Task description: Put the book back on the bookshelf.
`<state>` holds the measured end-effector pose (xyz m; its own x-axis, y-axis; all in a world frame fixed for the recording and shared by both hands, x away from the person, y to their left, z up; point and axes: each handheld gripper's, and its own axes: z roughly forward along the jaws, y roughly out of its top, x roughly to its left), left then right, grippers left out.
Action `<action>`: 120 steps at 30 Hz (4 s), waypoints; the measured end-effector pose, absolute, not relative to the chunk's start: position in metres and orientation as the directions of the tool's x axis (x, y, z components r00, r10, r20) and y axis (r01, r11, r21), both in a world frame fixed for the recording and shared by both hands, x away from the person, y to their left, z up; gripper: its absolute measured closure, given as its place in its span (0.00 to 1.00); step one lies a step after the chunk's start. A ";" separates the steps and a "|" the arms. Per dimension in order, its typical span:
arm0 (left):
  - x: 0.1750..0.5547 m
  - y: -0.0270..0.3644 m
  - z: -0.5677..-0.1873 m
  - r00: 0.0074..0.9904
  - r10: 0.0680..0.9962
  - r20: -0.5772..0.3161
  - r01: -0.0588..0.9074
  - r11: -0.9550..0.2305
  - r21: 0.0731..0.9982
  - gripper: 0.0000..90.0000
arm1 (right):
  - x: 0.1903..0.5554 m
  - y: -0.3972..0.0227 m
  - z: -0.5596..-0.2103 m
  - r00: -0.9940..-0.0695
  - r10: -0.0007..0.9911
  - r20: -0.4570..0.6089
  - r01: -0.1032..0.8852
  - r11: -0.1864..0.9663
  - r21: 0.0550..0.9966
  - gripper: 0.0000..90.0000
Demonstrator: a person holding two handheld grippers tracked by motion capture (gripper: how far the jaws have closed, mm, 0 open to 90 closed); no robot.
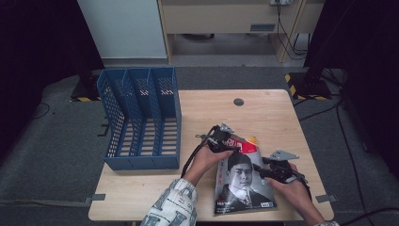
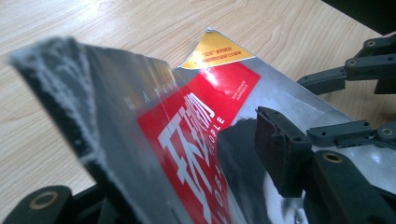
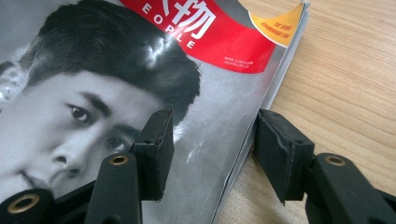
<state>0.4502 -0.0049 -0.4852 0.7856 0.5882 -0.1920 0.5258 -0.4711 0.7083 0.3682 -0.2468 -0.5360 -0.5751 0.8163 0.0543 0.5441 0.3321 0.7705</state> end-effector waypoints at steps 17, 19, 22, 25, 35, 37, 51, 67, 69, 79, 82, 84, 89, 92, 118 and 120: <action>0.446 -0.012 -0.487 0.793 0.582 -0.180 0.511 -0.474 0.717 0.64 | 0.368 -0.247 -0.536 -0.574 0.817 0.053 0.544 0.333 0.770 0.53; 0.446 -0.012 -0.486 0.793 0.584 -0.174 0.507 -0.474 0.719 0.66 | 0.368 -0.246 -0.536 -0.573 0.818 0.055 0.546 0.331 0.770 0.53; 0.446 -0.011 -0.486 0.791 0.588 -0.169 0.508 -0.476 0.718 0.69 | 0.368 -0.246 -0.536 -0.575 0.817 0.047 0.541 0.336 0.771 0.53; 0.447 -0.011 -0.485 0.789 0.590 -0.172 0.513 -0.478 0.713 0.72 | 0.368 -0.246 -0.536 -0.576 0.816 0.046 0.539 0.337 0.772 0.53; 0.446 -0.013 -0.480 0.789 0.592 -0.163 0.512 -0.488 0.707 0.80 | 0.368 -0.246 -0.536 -0.575 0.817 0.044 0.539 0.338 0.771 0.52; 0.446 -0.013 -0.479 0.789 0.593 -0.160 0.510 -0.487 0.709 0.82 | 0.368 -0.246 -0.536 -0.577 0.816 0.042 0.538 0.340 0.771 0.52; 0.447 -0.011 -0.477 0.776 0.605 -0.179 0.533 -0.477 0.699 0.88 | 0.368 -0.246 -0.536 -0.577 0.815 0.047 0.540 0.338 0.771 0.51; 0.451 -0.013 -0.473 0.795 0.580 -0.178 0.526 -0.514 0.678 0.86 | 0.368 -0.246 -0.536 -0.584 0.811 0.038 0.533 0.347 0.772 0.51; 0.451 -0.013 -0.472 0.795 0.580 -0.177 0.527 -0.515 0.676 0.88 | 0.368 -0.246 -0.536 -0.583 0.812 0.040 0.535 0.346 0.771 0.51; 0.449 -0.014 -0.466 0.792 0.583 -0.181 0.525 -0.499 0.690 0.92 | 0.369 -0.246 -0.536 -0.580 0.813 0.038 0.534 0.345 0.772 0.50; 0.449 -0.013 -0.462 0.789 0.585 -0.189 0.527 -0.485 0.698 0.93 | 0.369 -0.245 -0.536 -0.578 0.815 0.030 0.528 0.346 0.775 0.46; 0.449 -0.012 -0.458 0.785 0.585 -0.202 0.528 -0.462 0.713 0.94 | 0.369 -0.245 -0.535 -0.586 0.810 0.029 0.525 0.352 0.775 0.40; 0.448 -0.014 -0.454 0.792 0.578 -0.198 0.520 -0.468 0.715 0.95 | 0.369 -0.244 -0.533 -0.581 0.813 0.039 0.528 0.341 0.778 0.35; 0.447 -0.016 -0.450 0.798 0.571 -0.194 0.509 -0.467 0.722 0.95 | 0.369 -0.244 -0.533 -0.576 0.816 0.042 0.533 0.336 0.777 0.33; 0.445 -0.009 -0.415 0.814 0.554 -0.174 0.468 -0.447 0.762 0.96 | 0.367 -0.242 -0.521 -0.604 0.795 0.059 0.502 0.322 0.803 0.18; 0.445 -0.008 -0.411 0.815 0.553 -0.173 0.463 -0.444 0.767 0.96 | 0.367 -0.241 -0.520 -0.607 0.792 0.059 0.499 0.323 0.804 0.18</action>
<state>0.4450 -0.0076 -0.4112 0.8154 0.5526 -0.1727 0.4633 -0.4439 0.7671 0.3673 -0.2413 -0.5204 -0.6072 0.7924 0.0587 0.4989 0.3228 0.8043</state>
